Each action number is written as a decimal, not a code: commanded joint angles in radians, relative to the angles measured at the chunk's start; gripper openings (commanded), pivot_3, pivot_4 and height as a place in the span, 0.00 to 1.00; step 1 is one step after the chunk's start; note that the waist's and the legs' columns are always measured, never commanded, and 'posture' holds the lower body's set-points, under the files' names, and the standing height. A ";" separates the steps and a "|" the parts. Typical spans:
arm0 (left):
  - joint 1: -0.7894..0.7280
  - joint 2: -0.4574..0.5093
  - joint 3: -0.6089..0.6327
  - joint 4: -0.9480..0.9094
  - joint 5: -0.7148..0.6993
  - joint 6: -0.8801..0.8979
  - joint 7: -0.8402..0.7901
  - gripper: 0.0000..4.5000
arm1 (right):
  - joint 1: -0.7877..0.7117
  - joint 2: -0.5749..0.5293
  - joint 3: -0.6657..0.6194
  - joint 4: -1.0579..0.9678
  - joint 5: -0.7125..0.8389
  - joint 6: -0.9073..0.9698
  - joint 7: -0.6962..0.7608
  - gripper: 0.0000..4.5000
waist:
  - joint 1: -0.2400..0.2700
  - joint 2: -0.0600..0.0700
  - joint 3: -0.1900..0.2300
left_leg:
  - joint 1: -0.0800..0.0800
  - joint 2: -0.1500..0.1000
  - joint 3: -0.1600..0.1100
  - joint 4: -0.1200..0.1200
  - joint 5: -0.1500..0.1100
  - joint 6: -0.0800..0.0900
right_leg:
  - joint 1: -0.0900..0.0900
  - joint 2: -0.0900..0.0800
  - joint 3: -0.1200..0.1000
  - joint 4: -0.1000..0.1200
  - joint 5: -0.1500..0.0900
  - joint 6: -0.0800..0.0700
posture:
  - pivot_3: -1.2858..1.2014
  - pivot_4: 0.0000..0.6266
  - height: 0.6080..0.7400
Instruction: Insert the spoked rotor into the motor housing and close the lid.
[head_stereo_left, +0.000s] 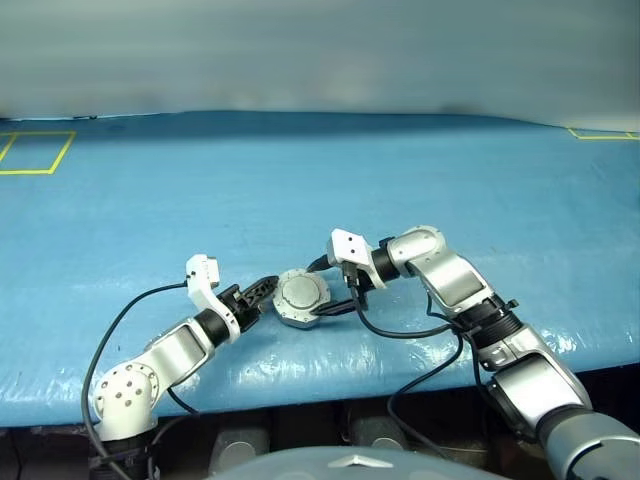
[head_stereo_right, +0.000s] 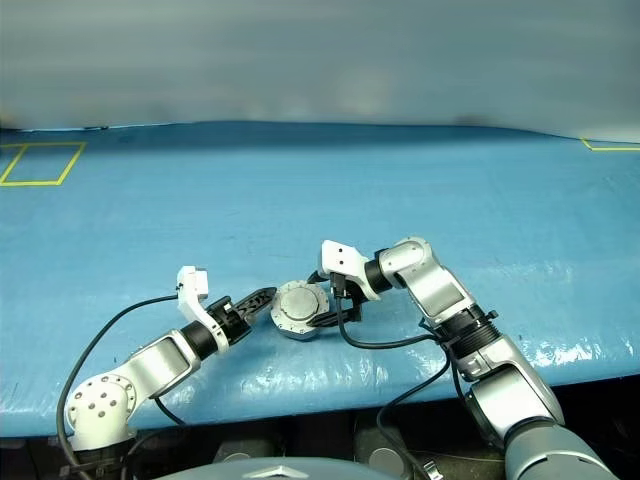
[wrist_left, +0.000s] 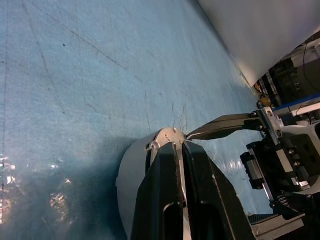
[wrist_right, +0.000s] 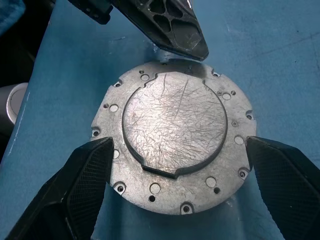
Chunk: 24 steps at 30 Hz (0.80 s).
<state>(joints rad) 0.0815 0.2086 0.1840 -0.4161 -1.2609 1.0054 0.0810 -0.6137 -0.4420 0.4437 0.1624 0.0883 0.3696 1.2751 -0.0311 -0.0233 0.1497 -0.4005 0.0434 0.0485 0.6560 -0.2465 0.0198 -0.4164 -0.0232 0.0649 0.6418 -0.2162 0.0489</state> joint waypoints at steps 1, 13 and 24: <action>0.007 0.017 -0.029 -0.012 -0.001 0.020 0.010 0.04 | 0.009 0.002 0.011 0.002 -0.004 -0.002 0.001 1.00 | 0.000 0.000 0.000 | 0.000 0.000 0.000 0.000 0.000 0.000 | 0.000 0.000 0.000 0.000 0.000 0.000 | 0.52 0.24 1.00; 0.022 0.024 -0.054 0.009 0.012 0.022 0.067 0.04 | 0.021 0.005 0.011 -0.006 -0.003 0.001 -0.005 1.00 | 0.001 0.000 -0.001 | 0.002 0.000 0.000 0.000 0.000 0.000 | 0.002 0.000 0.000 0.000 0.000 0.000 | 0.52 0.24 1.00; 0.023 0.075 -0.105 -0.012 0.086 0.032 0.022 0.04 | 0.027 -0.016 -0.007 -0.048 0.016 0.029 0.002 1.00 | 0.001 0.001 -0.001 | 0.002 0.000 0.000 0.000 0.000 -0.001 | 0.001 0.000 0.000 0.000 0.000 -0.001 | 0.52 0.24 1.00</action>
<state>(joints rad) 0.0810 0.2661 0.1148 -0.4449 -1.2149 1.0126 0.1005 -0.6011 -0.4429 0.4409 0.1423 0.0924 0.3823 1.2647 -0.0302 -0.0228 0.1490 -0.3987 0.0432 0.0484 0.6558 -0.2469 0.0192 -0.4150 -0.0237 0.0649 0.6413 -0.2166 0.0481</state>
